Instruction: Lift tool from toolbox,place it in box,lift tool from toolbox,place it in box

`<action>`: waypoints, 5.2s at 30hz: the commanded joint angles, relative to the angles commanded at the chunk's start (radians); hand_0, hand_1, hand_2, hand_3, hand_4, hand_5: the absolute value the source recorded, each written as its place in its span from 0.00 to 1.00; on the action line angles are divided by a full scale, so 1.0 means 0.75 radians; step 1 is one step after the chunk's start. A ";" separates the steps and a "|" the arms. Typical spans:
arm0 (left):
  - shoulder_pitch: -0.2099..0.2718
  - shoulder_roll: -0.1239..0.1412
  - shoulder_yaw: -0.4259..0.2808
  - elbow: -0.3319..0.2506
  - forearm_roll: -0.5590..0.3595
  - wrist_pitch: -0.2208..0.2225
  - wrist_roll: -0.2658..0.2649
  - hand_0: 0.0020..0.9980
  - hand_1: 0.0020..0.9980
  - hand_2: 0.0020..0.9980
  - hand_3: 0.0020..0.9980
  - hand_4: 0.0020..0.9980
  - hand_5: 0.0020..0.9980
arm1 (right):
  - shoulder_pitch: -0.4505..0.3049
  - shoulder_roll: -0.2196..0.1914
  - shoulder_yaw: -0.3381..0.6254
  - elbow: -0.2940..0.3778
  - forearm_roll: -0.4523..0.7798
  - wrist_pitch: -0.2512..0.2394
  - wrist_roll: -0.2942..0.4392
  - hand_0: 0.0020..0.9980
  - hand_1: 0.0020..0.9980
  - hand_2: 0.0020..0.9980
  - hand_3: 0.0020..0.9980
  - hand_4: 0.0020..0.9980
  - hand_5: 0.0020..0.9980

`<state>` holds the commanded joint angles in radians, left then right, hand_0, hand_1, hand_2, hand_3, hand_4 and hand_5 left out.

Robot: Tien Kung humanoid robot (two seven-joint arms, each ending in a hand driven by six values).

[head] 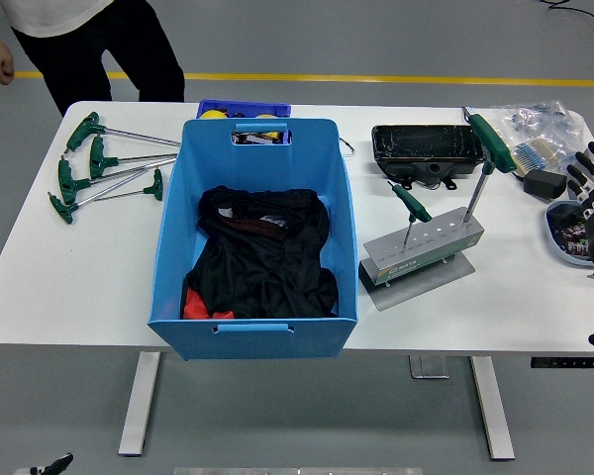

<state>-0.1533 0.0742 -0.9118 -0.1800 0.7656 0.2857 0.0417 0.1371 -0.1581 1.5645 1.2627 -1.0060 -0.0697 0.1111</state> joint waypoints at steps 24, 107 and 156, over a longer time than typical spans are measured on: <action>0.002 -0.001 -0.006 0.000 0.006 0.000 0.001 0.71 0.71 0.74 0.64 0.64 0.52 | 0.001 0.006 0.008 0.001 -0.012 -0.007 0.001 1.00 0.91 0.92 0.94 1.00 1.00; -0.019 -0.002 0.016 0.000 -0.023 0.005 0.007 0.72 0.72 0.75 0.63 0.63 0.51 | 0.873 -0.603 -1.180 -0.355 -1.266 -0.117 0.279 0.99 0.86 0.83 0.88 1.00 0.52; -0.019 -0.005 0.007 0.000 -0.003 0.009 0.015 0.72 0.72 0.75 0.63 0.63 0.51 | 1.006 -0.483 -1.446 -0.710 -1.088 -0.215 0.319 0.33 0.29 0.30 0.31 1.00 0.61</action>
<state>-0.1678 0.0708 -0.9064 -0.1800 0.7636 0.2927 0.0526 0.8919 -0.5201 0.4799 0.7301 -1.8221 -0.2306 0.3507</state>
